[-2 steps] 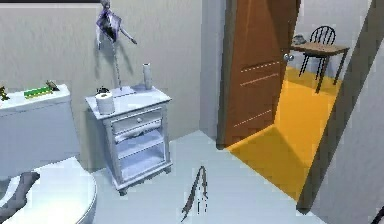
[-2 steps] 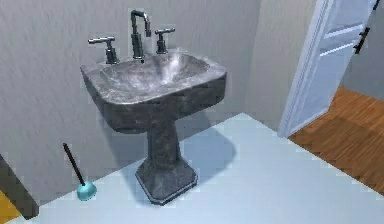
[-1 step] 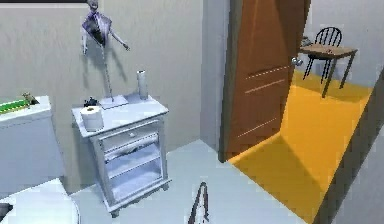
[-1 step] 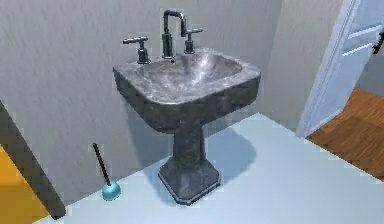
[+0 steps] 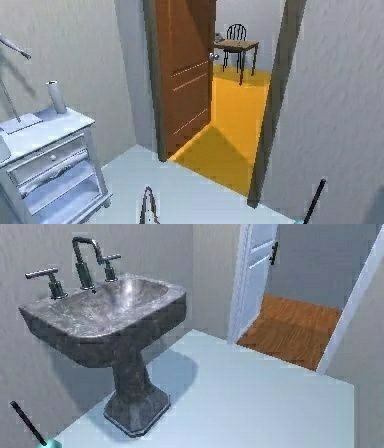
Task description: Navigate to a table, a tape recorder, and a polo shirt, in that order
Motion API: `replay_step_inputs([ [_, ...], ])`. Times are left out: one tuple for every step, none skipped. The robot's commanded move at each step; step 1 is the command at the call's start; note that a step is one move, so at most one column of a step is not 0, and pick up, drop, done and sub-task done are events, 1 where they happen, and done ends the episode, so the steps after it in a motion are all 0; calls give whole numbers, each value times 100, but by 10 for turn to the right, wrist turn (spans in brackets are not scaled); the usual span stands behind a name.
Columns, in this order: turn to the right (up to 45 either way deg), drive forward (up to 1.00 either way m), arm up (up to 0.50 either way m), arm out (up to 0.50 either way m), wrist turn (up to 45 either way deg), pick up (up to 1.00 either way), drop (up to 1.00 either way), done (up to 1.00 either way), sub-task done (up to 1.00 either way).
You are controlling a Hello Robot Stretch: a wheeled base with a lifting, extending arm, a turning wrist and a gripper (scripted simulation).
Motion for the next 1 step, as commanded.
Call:
replay_step_inputs([
  [0, 100, 0, 0, 0, 0, 0, 0, 0],
])
